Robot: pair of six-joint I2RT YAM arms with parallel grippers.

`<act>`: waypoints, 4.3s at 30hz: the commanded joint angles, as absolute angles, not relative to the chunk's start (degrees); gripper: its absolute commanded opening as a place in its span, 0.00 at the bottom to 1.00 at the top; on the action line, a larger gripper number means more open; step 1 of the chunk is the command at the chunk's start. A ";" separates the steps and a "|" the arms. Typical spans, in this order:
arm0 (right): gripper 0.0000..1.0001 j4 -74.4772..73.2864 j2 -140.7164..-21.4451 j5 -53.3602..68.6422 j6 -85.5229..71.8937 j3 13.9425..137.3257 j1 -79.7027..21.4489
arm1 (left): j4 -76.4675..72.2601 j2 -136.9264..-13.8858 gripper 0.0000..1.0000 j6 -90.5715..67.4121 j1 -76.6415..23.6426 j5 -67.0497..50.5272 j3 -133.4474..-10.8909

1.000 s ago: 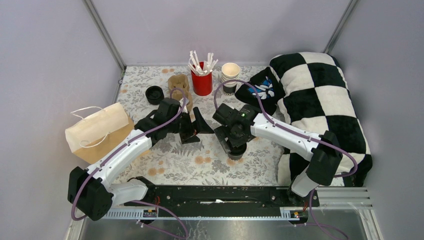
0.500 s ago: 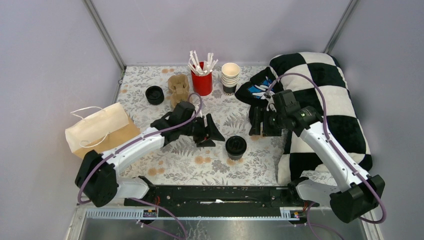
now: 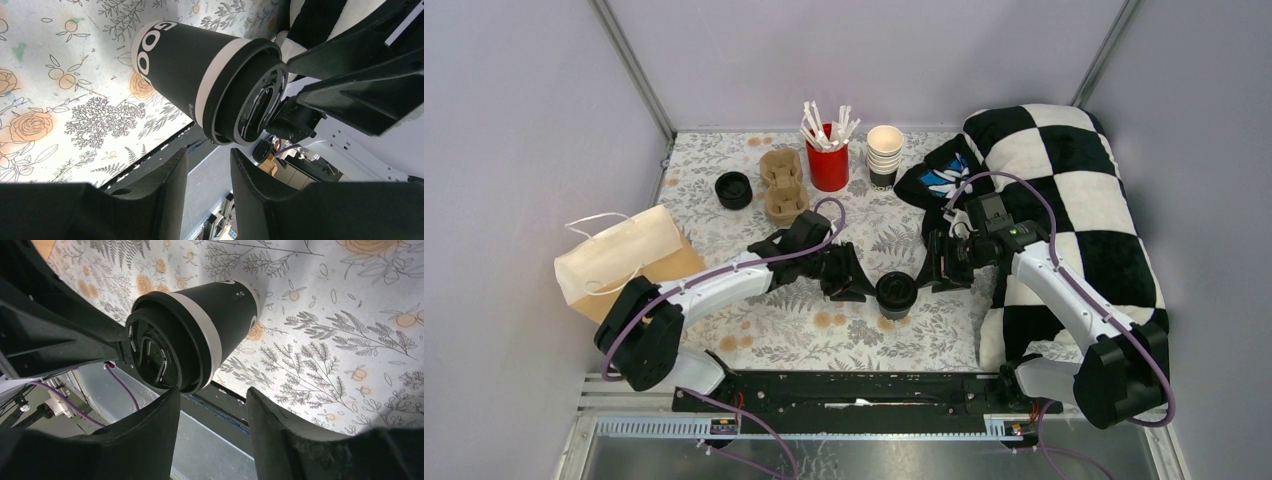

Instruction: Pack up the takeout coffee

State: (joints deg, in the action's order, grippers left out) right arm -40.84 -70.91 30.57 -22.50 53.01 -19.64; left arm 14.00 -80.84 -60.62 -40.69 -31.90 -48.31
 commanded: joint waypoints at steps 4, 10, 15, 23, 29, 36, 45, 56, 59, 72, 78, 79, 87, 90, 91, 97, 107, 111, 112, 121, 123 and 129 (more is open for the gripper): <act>0.58 -37.40 -72.08 34.87 -21.46 51.34 -19.35 | 11.28 -83.45 0.40 -59.75 -40.95 -30.83 -50.65; 0.55 -36.64 -73.04 35.06 -21.21 50.90 -19.39 | 11.34 -83.93 0.40 -59.62 -41.04 -30.58 -51.10; 0.51 -36.90 -72.92 33.92 -20.76 50.77 -19.41 | 11.36 -82.46 0.40 -60.17 -41.04 -30.61 -49.71; 0.55 -38.05 -69.62 33.18 -21.82 51.53 -17.43 | 12.22 -82.57 0.41 -59.53 -41.04 -29.97 -51.29; 0.56 -38.18 -70.68 33.87 -21.02 50.90 -16.77 | 12.22 -84.63 0.41 -58.69 -41.13 -30.23 -53.03; 0.51 -37.13 -72.14 35.27 -21.06 50.27 -16.74 | 12.22 -86.13 0.41 -58.18 -41.18 -30.49 -53.75; 0.47 -35.86 -72.31 35.84 -21.43 48.23 -16.89 | 12.22 -87.09 0.40 -58.08 -41.89 -30.62 -53.89; 0.44 -31.73 -72.28 36.21 -23.08 42.73 -16.76 | 16.14 -87.51 0.37 -56.55 -43.03 -27.32 -53.15; 0.42 -29.61 -73.02 36.67 -23.61 40.53 -16.71 | 16.26 -87.36 0.36 -56.35 -43.07 -26.52 -51.44; 0.42 -38.26 -74.34 27.73 -24.41 44.69 -16.58 | 16.36 -86.27 0.35 -55.65 -43.14 -24.99 -48.08; 0.28 -37.31 -74.77 28.22 -28.79 48.38 -22.70 | 16.25 -87.56 0.35 -55.84 -44.19 -25.82 -51.50; 0.27 -37.31 -75.18 27.82 -28.97 48.84 -23.16 | 16.26 -87.73 0.35 -55.86 -44.38 -25.77 -51.99; 0.17 -32.42 -75.41 29.14 -35.84 45.28 -23.04 | 16.44 -87.90 0.35 -56.29 -45.22 -25.09 -51.37; 0.15 -26.88 -74.45 32.14 -38.83 42.59 -22.50 | 15.99 -87.72 0.35 -56.41 -45.26 -25.11 -50.28; 0.15 -25.56 -74.26 32.82 -39.56 41.94 -22.30 | 15.61 -87.64 0.35 -56.49 -45.26 -25.13 -49.81; 0.16 -27.71 -74.17 26.58 -38.17 40.56 -21.62 | 14.13 -87.97 0.35 -56.78 -45.26 -24.24 -46.87; 0.31 -32.95 -72.97 19.95 -31.91 40.47 -24.52 | 18.37 -87.08 0.35 -55.12 -45.26 -21.36 -46.34; 0.29 -25.33 -75.00 24.55 -34.61 35.72 -23.99 | 20.05 -87.22 0.35 -54.78 -45.26 -19.19 -45.13; 0.28 -24.30 -75.61 25.63 -34.86 34.67 -23.06 | 19.94 -87.27 0.34 -55.02 -45.33 -18.06 -44.07; 0.34 -18.93 -75.77 23.70 -34.56 30.43 -19.59 | 16.52 -90.15 0.34 -53.93 -46.49 -14.78 -36.09; 0.38 -19.28 -76.75 24.42 -32.28 32.47 -19.59 | 16.66 -92.26 0.34 -53.24 -46.54 -15.02 -37.15; 0.56 -27.95 -70.03 26.56 -28.82 40.77 -19.44 | 21.05 -89.05 0.34 -52.74 -46.58 -12.72 -40.92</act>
State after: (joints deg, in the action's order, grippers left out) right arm -18.63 -71.09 33.15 -32.27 39.90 -18.06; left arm 4.75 -83.81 -59.20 -44.29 -27.46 -43.88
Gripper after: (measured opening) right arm 0.526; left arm 0.347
